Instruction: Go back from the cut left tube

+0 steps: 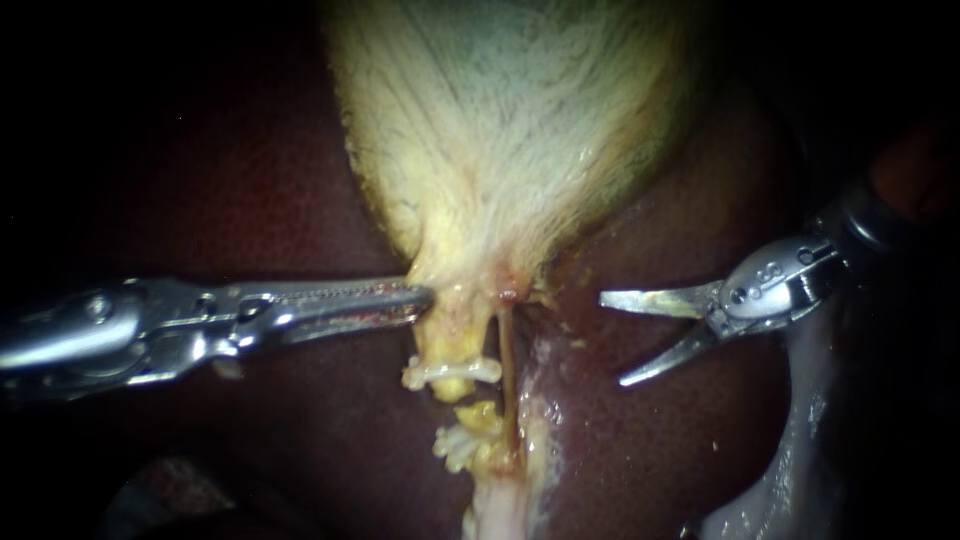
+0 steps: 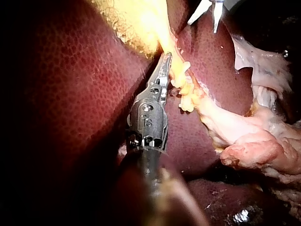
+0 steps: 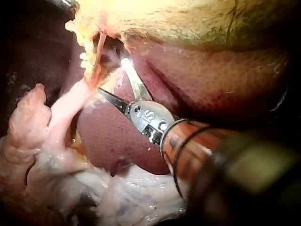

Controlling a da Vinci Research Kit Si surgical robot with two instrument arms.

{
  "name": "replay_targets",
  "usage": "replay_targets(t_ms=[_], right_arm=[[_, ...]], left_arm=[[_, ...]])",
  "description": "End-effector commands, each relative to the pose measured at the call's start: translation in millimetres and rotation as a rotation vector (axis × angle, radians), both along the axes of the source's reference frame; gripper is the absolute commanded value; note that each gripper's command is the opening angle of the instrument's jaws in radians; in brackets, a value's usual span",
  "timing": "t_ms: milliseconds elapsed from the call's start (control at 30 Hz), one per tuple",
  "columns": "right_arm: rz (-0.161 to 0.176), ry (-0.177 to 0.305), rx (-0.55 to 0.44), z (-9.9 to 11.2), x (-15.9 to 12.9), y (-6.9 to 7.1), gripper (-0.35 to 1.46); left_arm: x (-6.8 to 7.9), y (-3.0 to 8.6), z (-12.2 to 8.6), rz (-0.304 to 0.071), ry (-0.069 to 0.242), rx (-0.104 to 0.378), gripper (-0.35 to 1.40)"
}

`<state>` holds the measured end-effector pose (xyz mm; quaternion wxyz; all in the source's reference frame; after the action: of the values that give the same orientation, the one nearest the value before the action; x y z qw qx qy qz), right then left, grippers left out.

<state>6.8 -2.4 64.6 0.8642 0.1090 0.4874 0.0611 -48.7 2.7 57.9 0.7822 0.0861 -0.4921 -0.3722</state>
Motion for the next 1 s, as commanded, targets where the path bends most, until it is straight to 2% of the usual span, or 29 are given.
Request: replay_targets(t_ms=[33, 100, 167, 300, 500, 1000], right_arm=[[0.002, -0.001, 0.001, 0.0, 0.0, -0.1, 1.41], [0.002, -0.001, 0.001, 0.0, 0.0, -0.1, 1.41], [0.002, -0.001, 0.001, 0.0, 0.0, -0.1, 1.41], [-0.001, 0.000, -0.004, 0.0, 0.0, -0.1, 1.43], [-0.006, 0.002, -0.008, 0.0, 0.0, -0.1, 1.43], [-0.009, 0.002, -0.013, 0.0, 0.0, -0.1, 1.43]], left_arm=[[-0.5, -0.5, 0.5, 0.007, -0.005, -0.003, -0.01], [-1.4, -1.2, 1.4, 0.015, -0.009, -0.014, 0.00], [-2.5, -2.0, 2.6, 0.028, -0.007, -0.001, 0.00], [-3.8, -2.5, 4.5, 0.035, -0.007, 0.021, 0.00], [-3.7, -1.9, 5.5, 0.036, -0.010, 0.033, 0.00], [-3.9, -2.1, 5.1, 0.037, -0.008, 0.034, 0.00]])
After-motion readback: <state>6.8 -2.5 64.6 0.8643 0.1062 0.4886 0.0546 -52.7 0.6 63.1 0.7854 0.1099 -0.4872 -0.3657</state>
